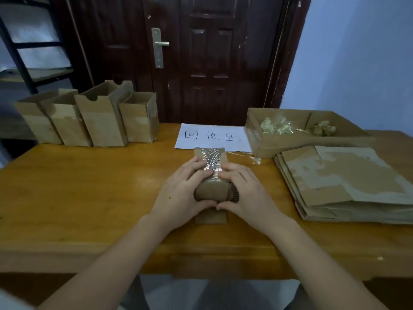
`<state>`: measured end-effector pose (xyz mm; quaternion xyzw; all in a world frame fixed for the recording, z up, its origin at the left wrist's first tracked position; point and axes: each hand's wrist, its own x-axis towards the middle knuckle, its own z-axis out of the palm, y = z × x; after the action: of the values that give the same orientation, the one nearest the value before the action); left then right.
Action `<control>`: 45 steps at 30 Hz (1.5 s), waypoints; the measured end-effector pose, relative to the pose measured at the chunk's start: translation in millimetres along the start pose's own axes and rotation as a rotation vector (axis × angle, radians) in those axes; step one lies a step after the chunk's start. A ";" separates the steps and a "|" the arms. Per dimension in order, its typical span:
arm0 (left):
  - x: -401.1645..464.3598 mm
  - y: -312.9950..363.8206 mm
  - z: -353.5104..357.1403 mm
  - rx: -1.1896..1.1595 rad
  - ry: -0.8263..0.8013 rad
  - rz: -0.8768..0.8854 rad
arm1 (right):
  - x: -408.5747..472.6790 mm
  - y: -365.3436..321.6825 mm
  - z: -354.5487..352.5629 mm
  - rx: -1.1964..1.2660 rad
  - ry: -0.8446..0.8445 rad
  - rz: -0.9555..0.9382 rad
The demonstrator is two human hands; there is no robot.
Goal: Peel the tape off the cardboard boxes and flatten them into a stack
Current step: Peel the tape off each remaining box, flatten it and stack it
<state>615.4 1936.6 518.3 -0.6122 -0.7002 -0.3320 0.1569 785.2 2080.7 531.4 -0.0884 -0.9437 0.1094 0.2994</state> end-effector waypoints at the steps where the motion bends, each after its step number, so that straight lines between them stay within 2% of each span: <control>1: 0.4 -1.3 0.0 0.007 0.000 0.009 | 1.0 1.7 1.1 0.001 0.010 -0.007; 24: 5.2 -11.8 -9.5 0.284 -0.003 0.188 | 7.4 2.2 -3.3 -0.095 0.124 -0.120; 32: 6.5 -4.2 -14.6 0.283 -0.038 0.133 | 2.7 5.4 -11.1 0.000 -0.035 -0.049; 36: 10.8 8.7 -7.8 0.263 0.005 0.106 | 2.9 4.4 -16.6 0.080 -0.103 -0.002; 41: 12.7 20.9 9.1 0.120 0.096 -0.050 | 1.4 3.4 -21.2 0.098 -0.178 0.048; 45: 9.4 14.6 12.0 0.133 0.069 -0.011 | 0.2 2.8 -20.3 0.112 -0.187 0.066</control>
<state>629.8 1952.0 519.4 -0.5848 -0.7183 -0.3064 0.2197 797.2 2086.6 546.9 -0.0922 -0.9565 0.1795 0.2106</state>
